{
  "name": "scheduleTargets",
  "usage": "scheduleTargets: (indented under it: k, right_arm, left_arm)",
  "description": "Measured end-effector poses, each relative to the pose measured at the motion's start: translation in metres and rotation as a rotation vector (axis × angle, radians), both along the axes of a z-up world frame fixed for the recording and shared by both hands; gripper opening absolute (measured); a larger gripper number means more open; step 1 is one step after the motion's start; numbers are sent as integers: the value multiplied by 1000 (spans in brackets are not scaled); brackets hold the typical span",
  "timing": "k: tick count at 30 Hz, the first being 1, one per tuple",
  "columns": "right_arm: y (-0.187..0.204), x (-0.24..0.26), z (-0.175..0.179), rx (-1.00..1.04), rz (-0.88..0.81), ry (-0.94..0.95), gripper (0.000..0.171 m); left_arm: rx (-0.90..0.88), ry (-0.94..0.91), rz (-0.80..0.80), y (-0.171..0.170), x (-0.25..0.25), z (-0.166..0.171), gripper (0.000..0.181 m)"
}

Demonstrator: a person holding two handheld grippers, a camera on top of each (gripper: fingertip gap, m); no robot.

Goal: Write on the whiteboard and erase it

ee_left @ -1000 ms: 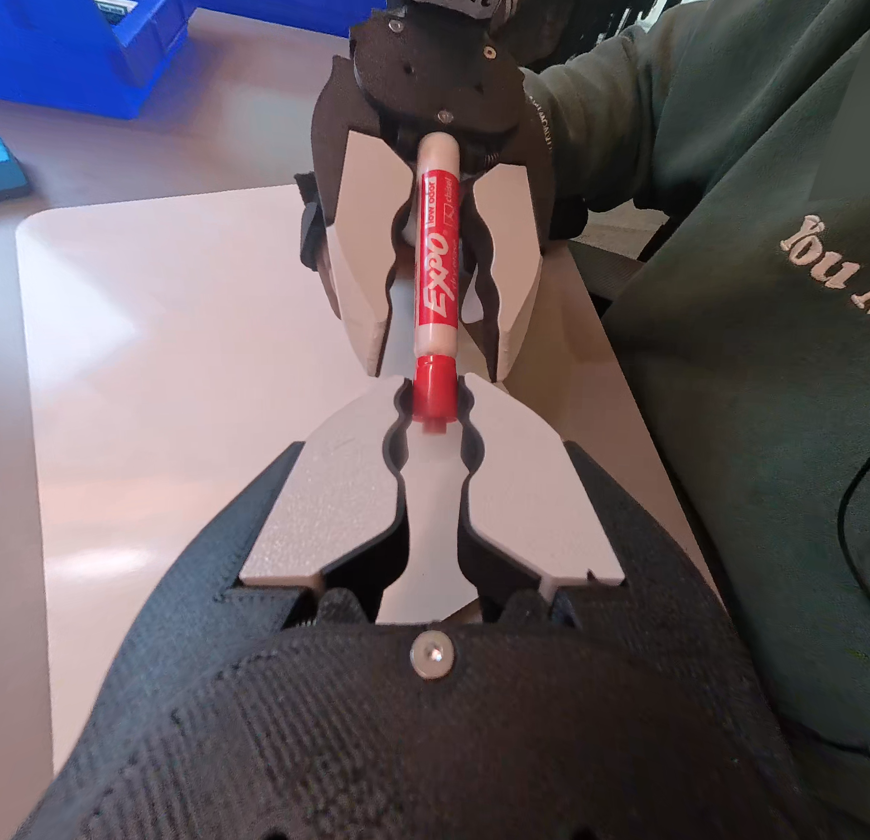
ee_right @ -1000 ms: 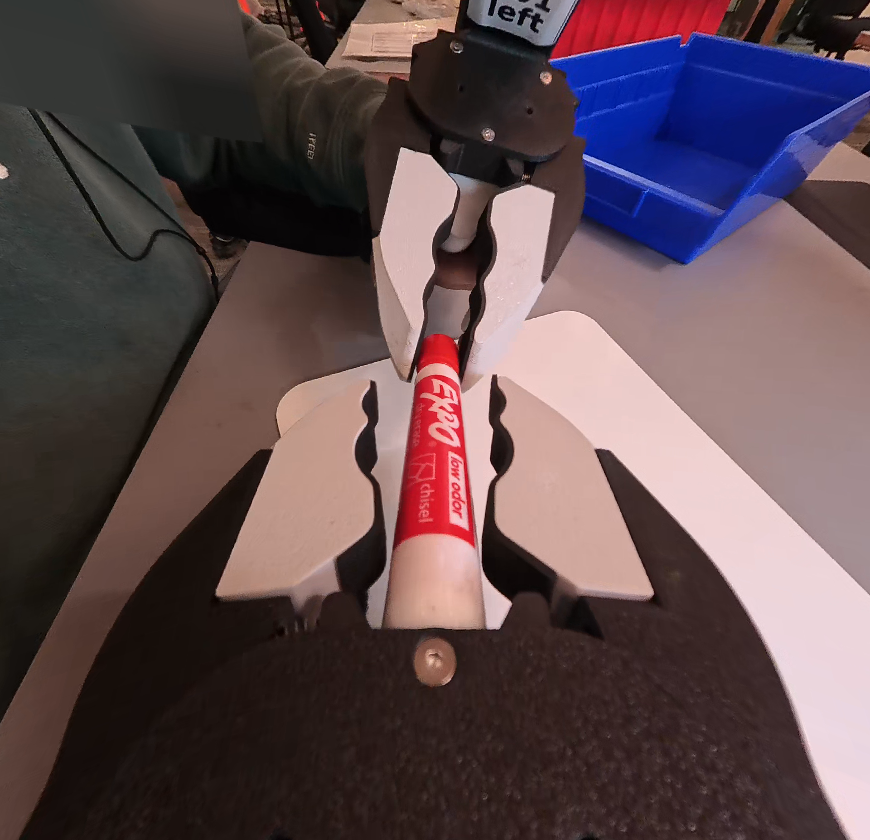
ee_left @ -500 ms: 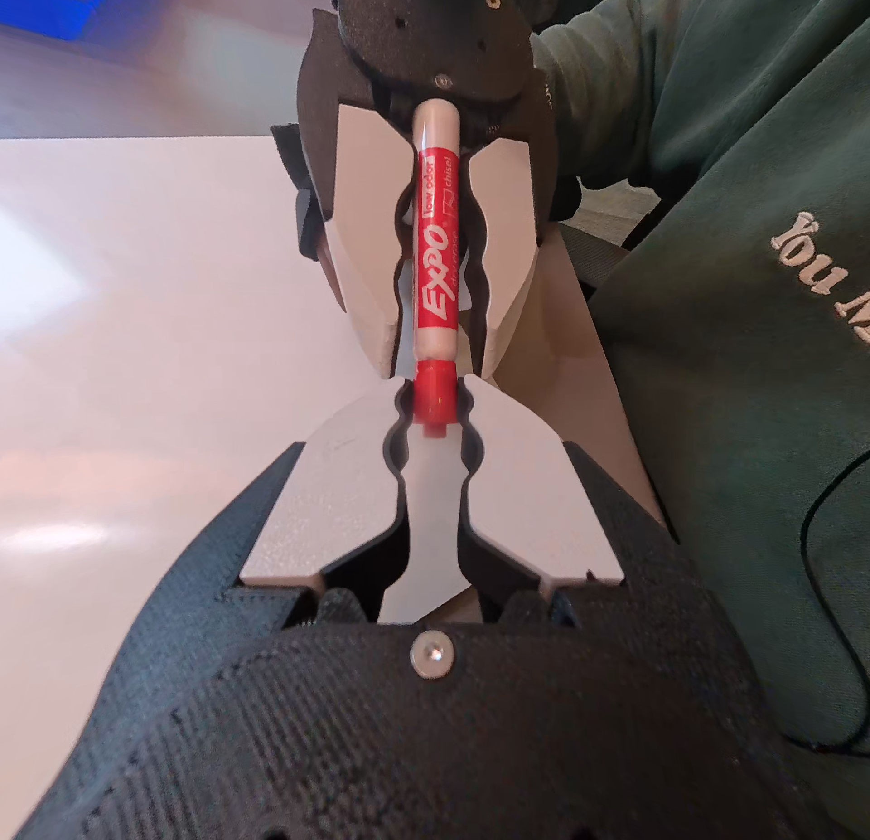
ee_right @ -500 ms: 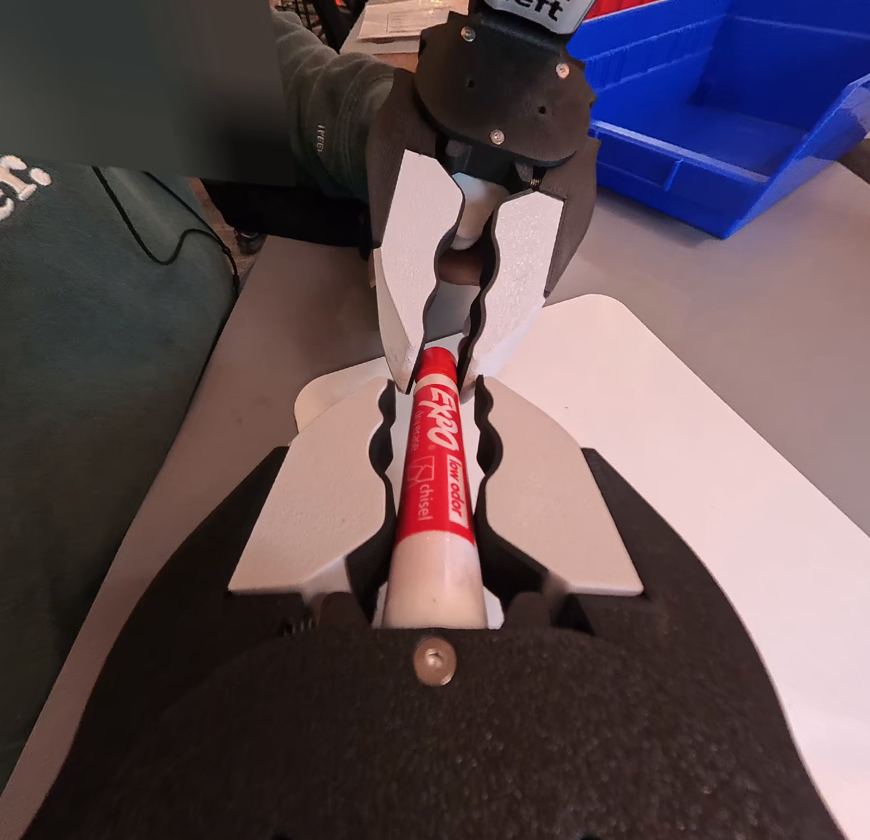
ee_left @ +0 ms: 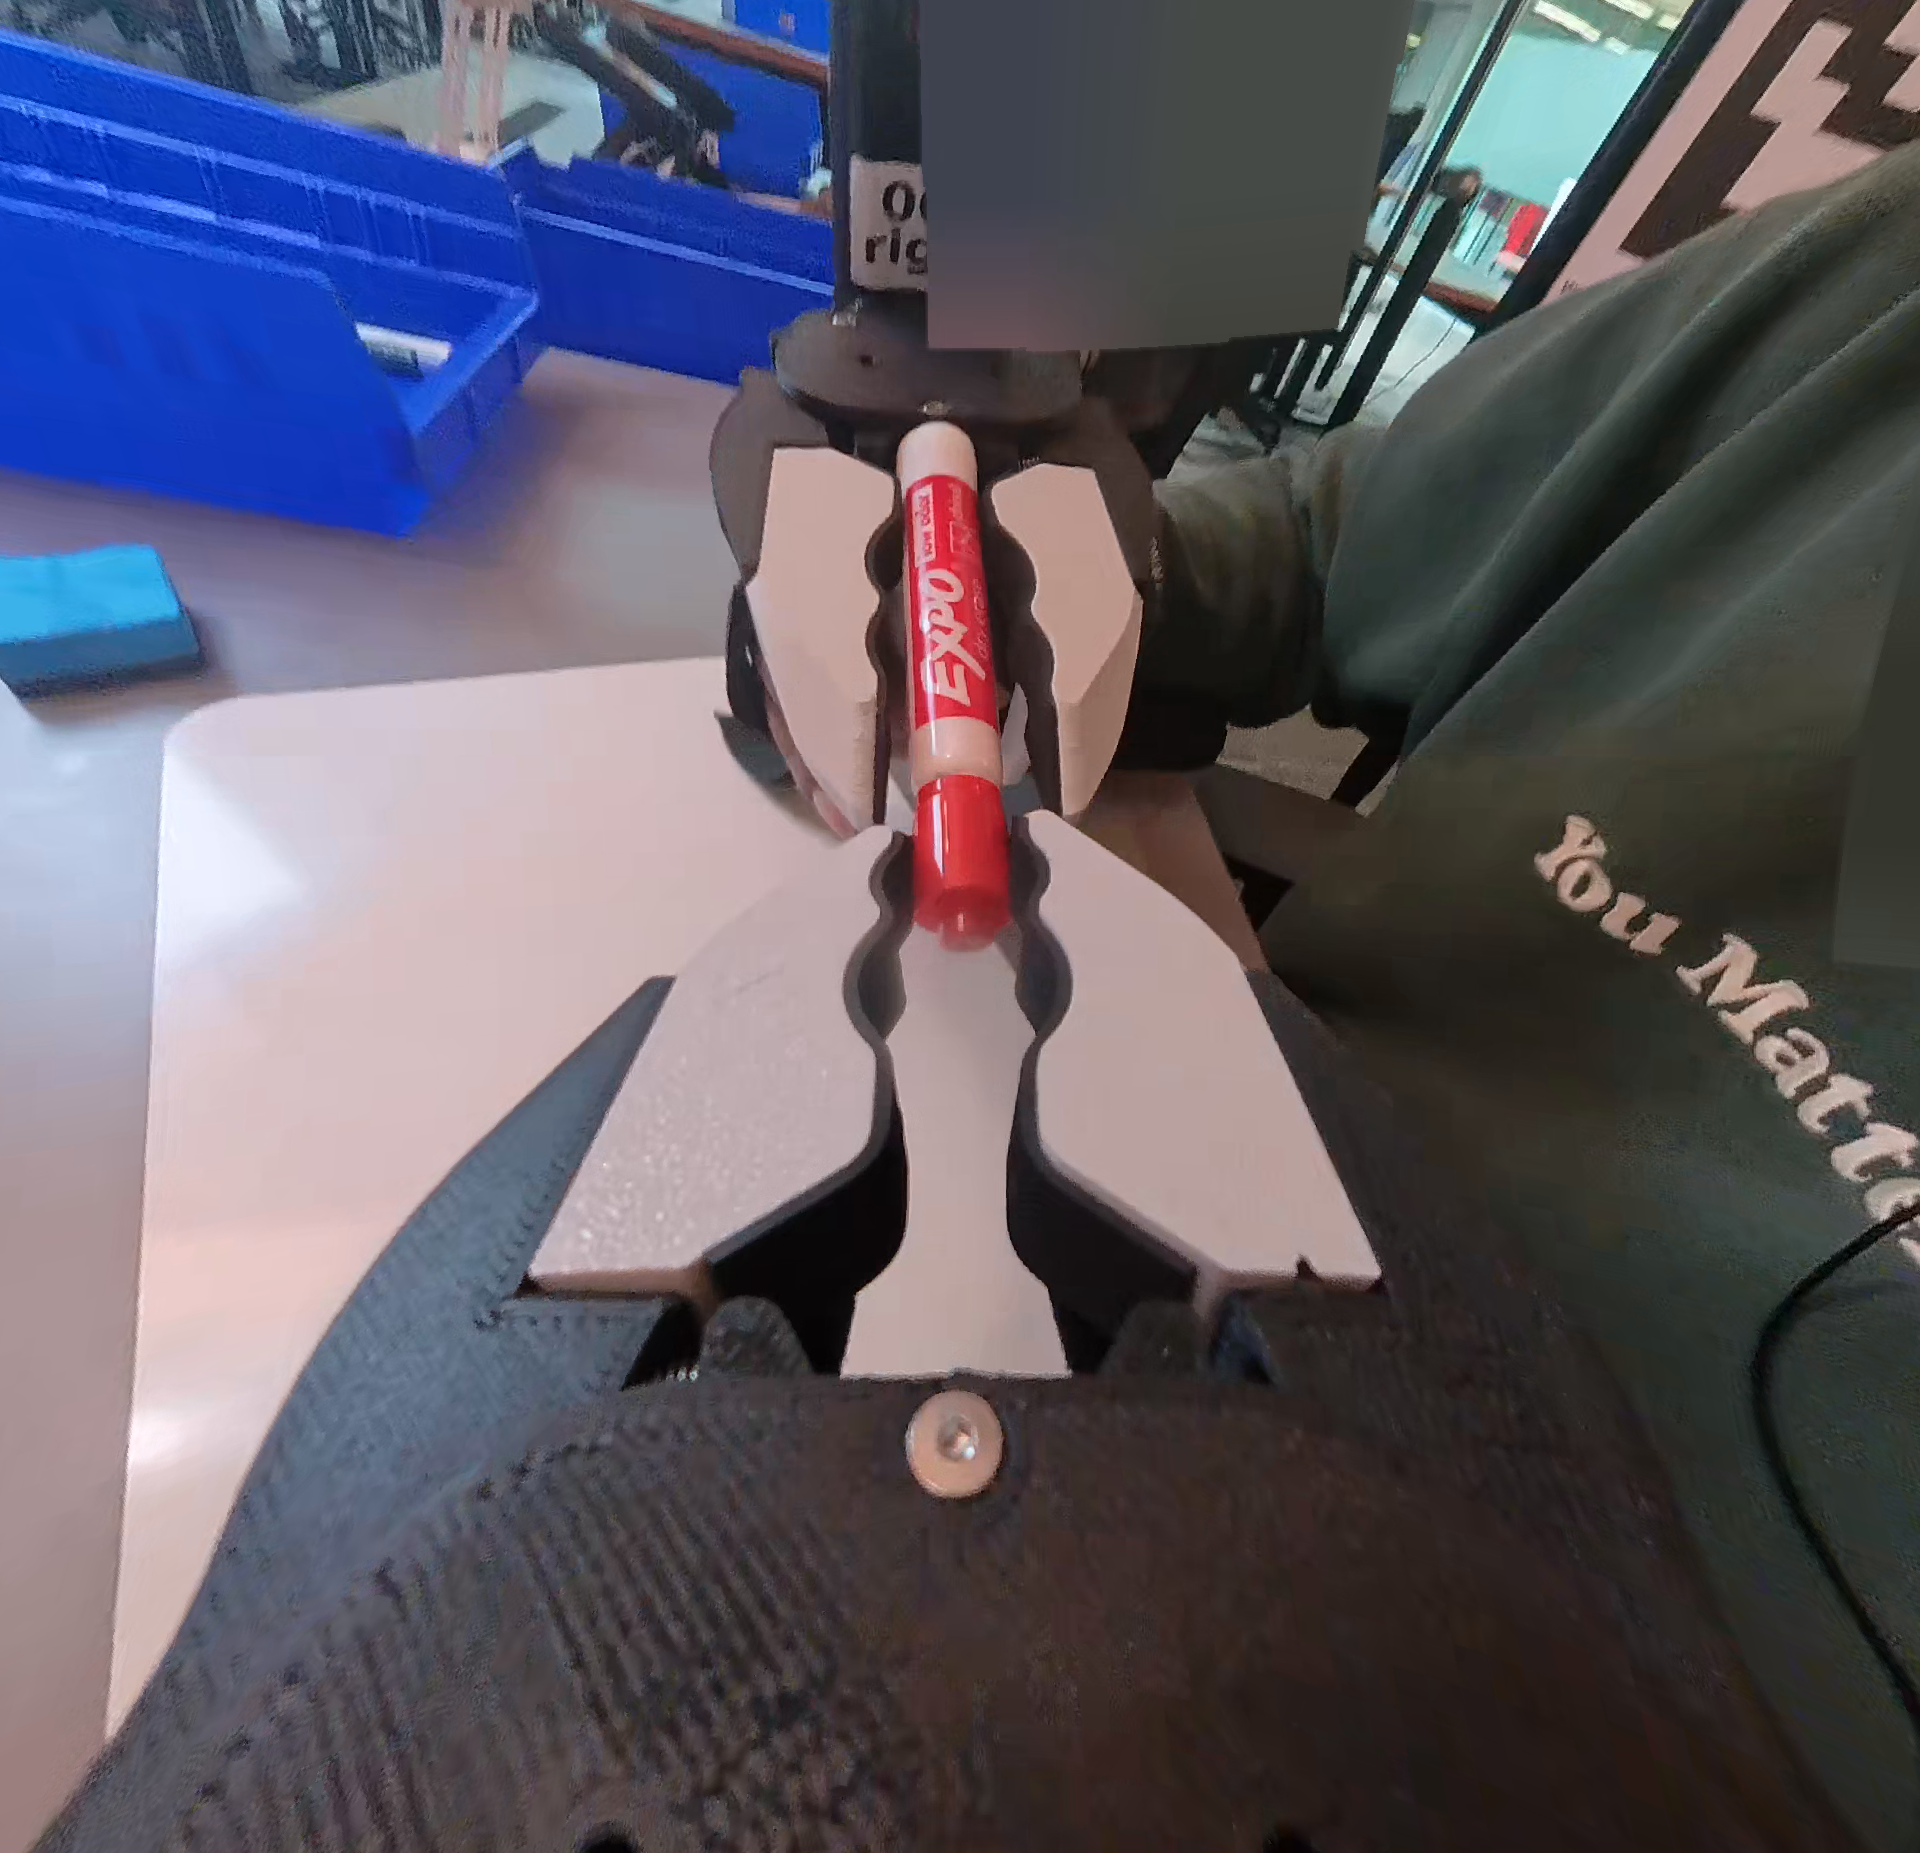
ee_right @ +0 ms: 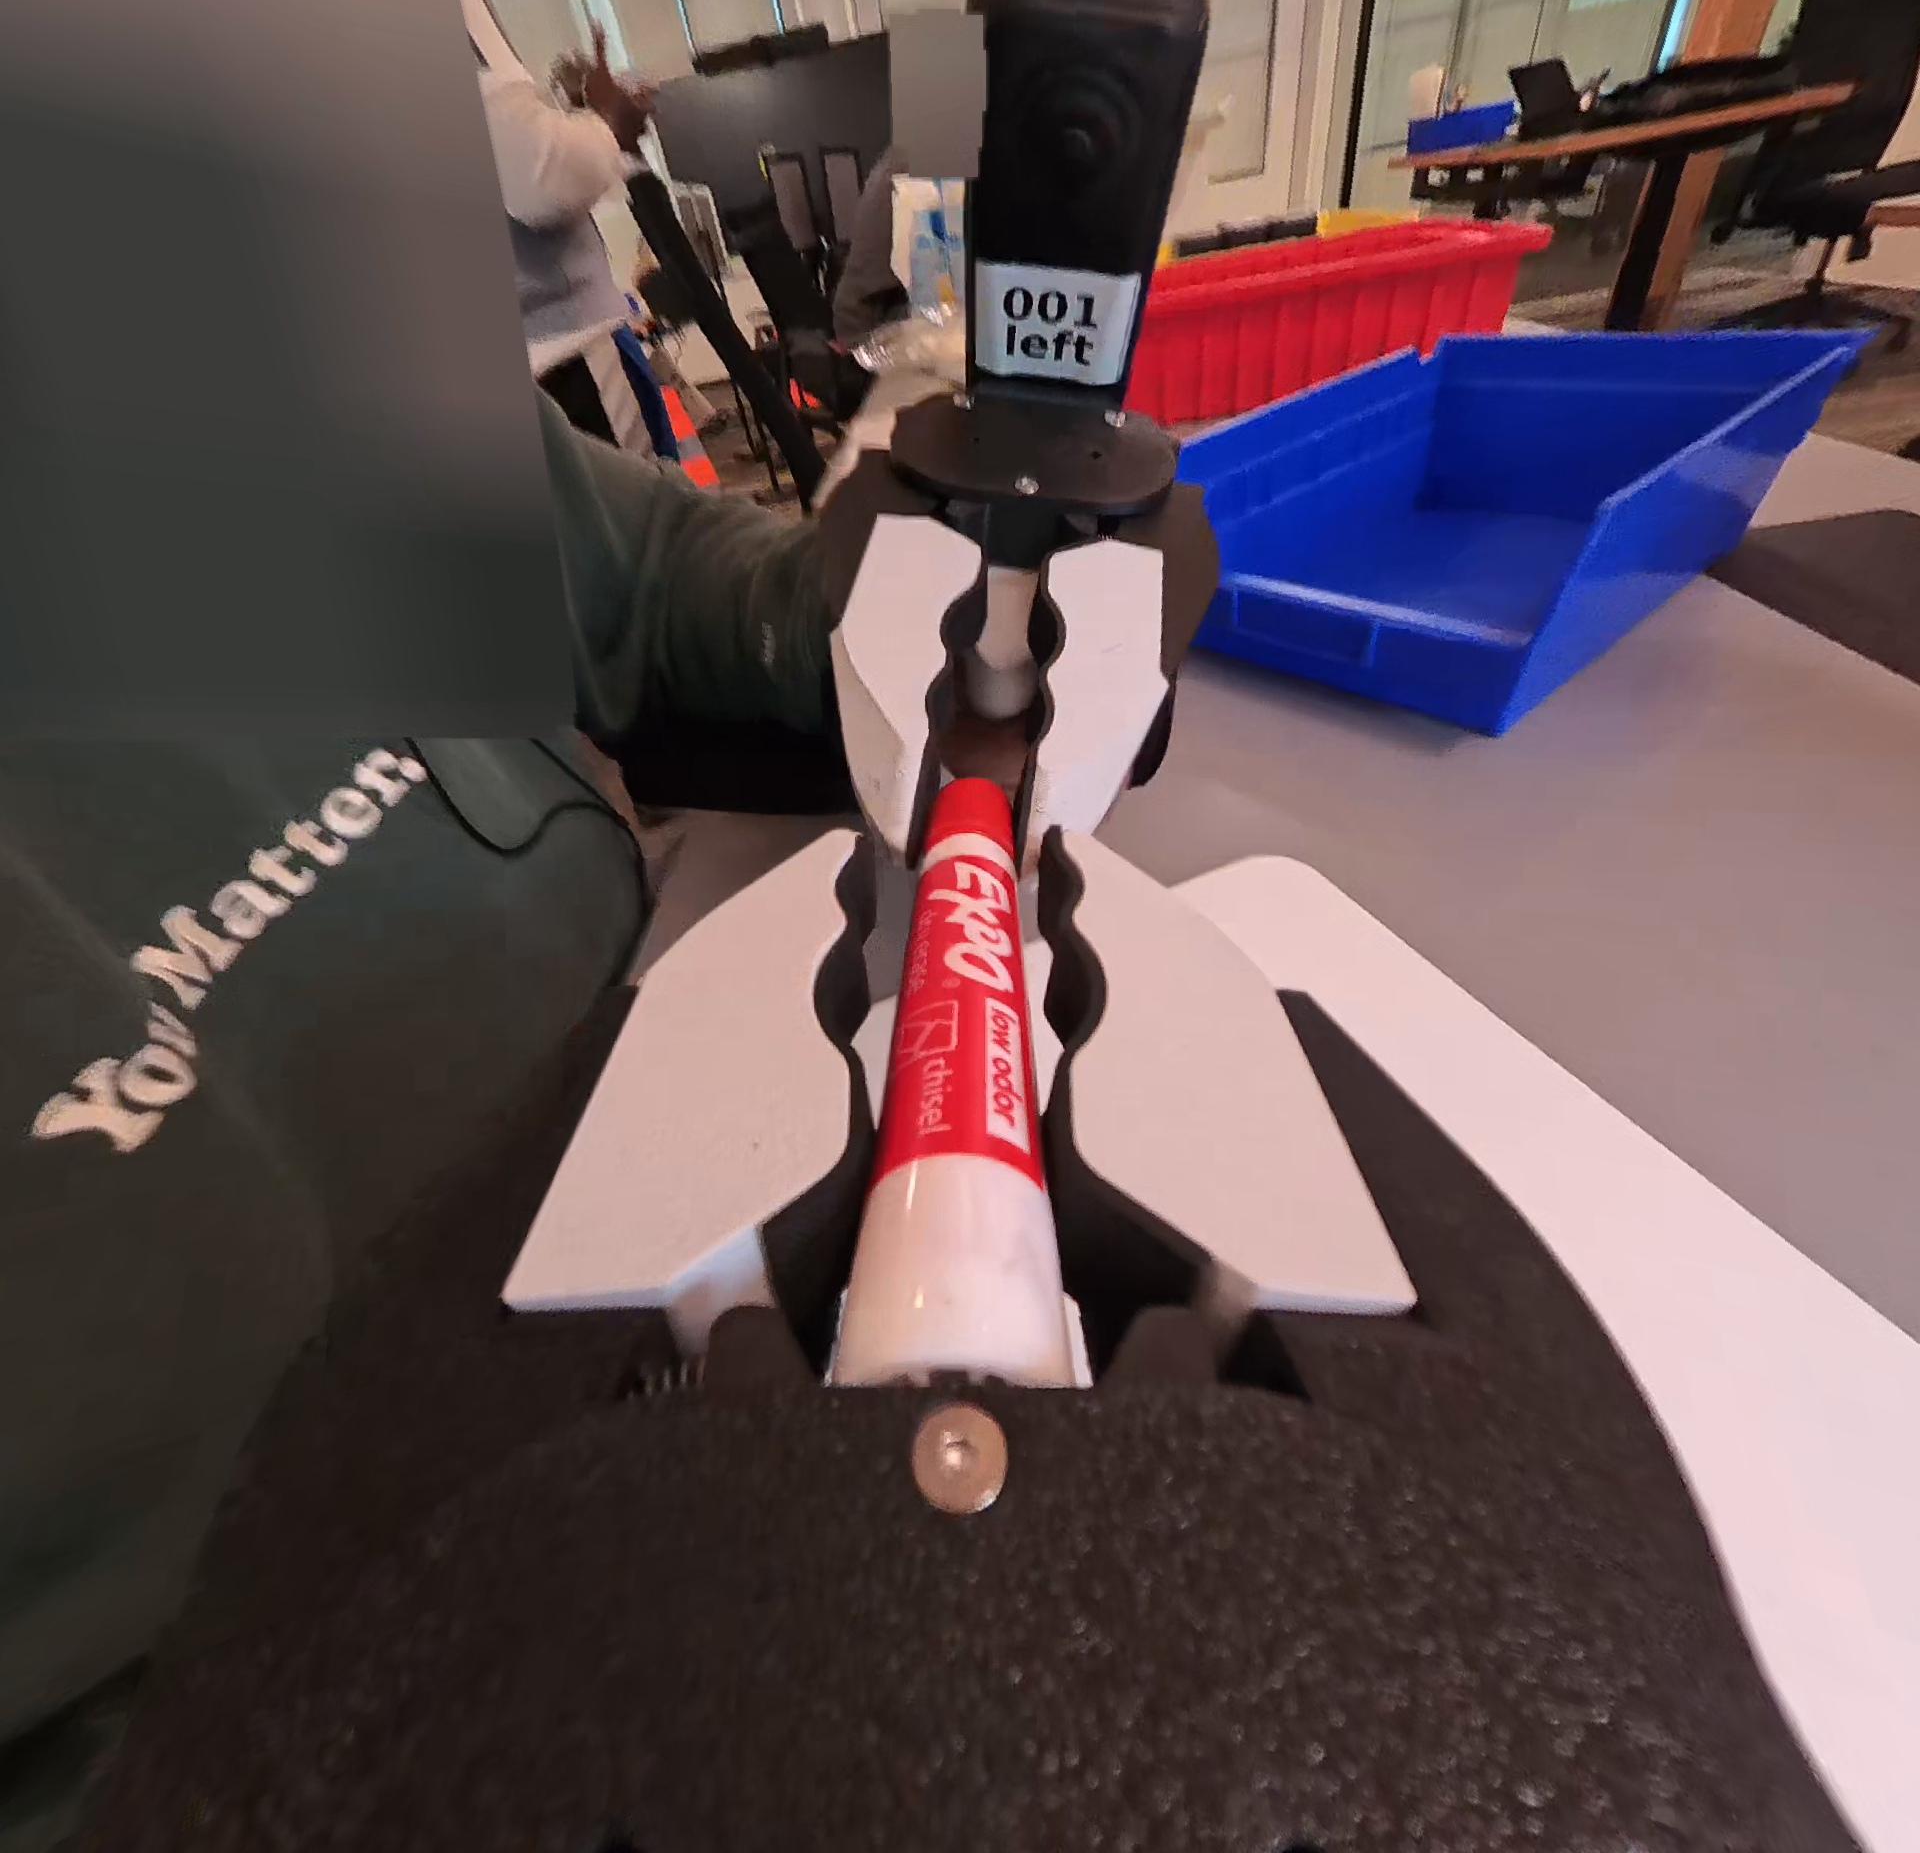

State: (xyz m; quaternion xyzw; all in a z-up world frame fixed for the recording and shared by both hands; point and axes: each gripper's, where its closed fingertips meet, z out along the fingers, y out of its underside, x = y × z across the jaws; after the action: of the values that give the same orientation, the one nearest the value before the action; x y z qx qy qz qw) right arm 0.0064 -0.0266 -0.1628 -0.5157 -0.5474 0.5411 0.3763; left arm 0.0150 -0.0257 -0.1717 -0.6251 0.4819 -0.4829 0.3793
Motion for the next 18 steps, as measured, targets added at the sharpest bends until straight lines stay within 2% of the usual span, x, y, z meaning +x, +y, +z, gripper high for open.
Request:
scheduleTargets:
  k: [5, 15, 17, 18]
  right_arm:
    - [-5, 5, 14, -24, 24, 45, 31]
    - [-12, 4, 15, 43, 40, 7, 31]
    - [-2, 20, 34, -13, 22, 104, 30]
    - [17, 46, 57, -64, -30, 215, 30]
  left_arm:
    - [13, -29, 17, -5, 6, 12, 19]
    - [36, -37, 40, -12, 4, 17, 19]
    - [33, -24, 43, -12, -2, 17, 19]
    - [28, -31, 130, 3, -24, 18, 19]
